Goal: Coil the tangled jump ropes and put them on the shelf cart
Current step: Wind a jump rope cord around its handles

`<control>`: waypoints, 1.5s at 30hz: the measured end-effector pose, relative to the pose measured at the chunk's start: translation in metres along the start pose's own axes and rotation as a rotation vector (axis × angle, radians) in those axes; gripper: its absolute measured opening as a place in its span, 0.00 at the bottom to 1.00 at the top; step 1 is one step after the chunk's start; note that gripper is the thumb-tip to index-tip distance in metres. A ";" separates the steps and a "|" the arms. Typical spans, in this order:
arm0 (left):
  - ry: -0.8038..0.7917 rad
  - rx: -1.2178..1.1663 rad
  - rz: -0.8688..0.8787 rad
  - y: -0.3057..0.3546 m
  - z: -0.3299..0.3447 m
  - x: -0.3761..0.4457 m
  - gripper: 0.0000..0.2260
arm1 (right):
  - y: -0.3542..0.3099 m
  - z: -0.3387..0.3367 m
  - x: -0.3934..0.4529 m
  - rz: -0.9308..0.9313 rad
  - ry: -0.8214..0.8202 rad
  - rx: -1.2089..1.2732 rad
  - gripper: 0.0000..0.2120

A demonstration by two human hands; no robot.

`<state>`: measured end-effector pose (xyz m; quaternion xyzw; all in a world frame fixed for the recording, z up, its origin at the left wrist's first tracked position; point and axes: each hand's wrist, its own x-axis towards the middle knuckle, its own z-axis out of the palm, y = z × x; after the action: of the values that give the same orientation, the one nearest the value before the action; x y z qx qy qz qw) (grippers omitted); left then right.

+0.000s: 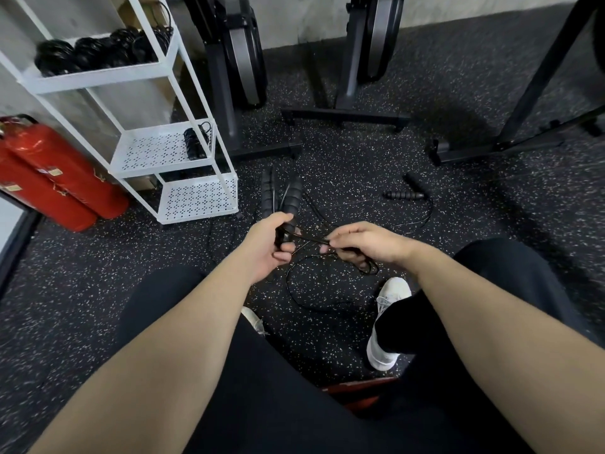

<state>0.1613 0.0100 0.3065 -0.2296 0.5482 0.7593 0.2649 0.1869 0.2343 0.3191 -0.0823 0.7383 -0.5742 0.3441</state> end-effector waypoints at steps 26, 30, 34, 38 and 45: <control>-0.770 0.588 -0.129 0.013 0.010 -0.044 0.26 | 0.003 -0.033 -0.005 0.215 0.366 -0.319 0.10; -0.825 0.805 -0.139 0.010 0.018 -0.044 0.27 | 0.008 -0.039 0.000 0.220 0.342 -0.283 0.18; -0.751 0.904 -0.133 0.008 0.021 -0.045 0.30 | 0.001 -0.040 -0.010 0.159 0.278 -0.308 0.14; -0.638 1.059 -0.094 0.000 0.024 -0.041 0.43 | -0.006 -0.040 -0.016 0.135 0.227 -0.221 0.11; -0.492 1.438 -0.116 -0.016 0.035 -0.030 0.18 | -0.005 -0.025 -0.007 0.115 0.278 -0.347 0.16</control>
<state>0.1927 0.0431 0.3247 0.1467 0.8201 0.2293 0.5033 0.1757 0.2562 0.3291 -0.0181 0.8697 -0.4239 0.2521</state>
